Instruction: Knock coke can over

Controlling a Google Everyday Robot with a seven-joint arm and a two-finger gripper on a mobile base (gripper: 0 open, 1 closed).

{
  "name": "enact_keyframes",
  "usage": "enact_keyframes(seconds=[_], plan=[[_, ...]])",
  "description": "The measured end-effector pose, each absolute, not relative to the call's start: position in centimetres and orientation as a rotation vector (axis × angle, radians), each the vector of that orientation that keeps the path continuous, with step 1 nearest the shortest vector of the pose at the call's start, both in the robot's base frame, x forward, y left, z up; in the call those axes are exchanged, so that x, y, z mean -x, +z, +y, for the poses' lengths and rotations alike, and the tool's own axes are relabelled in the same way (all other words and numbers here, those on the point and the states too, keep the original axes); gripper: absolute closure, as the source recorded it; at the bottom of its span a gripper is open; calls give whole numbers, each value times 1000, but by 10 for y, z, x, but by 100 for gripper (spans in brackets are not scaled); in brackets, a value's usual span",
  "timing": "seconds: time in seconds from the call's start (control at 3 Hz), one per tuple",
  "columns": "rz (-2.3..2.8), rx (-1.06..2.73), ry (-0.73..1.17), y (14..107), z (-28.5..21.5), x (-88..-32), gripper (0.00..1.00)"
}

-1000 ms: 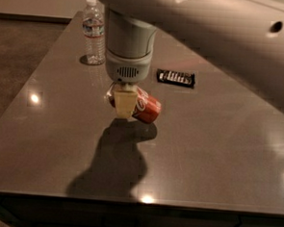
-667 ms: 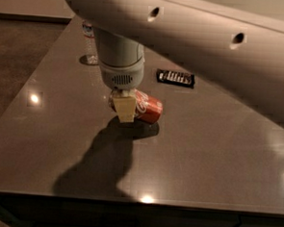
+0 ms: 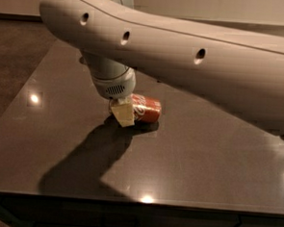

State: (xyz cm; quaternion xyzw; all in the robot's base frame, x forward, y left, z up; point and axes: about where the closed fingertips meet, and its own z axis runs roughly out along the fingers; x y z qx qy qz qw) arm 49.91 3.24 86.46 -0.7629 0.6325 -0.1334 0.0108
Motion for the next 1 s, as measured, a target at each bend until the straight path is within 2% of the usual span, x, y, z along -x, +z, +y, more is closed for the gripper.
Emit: enact_keyframes(seconds=[0.33, 0.67, 1.0], plan=[[1966, 2375, -416, 864, 34, -501, 12], [1960, 2370, -414, 863, 36, -502, 0], [1960, 2370, -414, 863, 36, -502, 0]])
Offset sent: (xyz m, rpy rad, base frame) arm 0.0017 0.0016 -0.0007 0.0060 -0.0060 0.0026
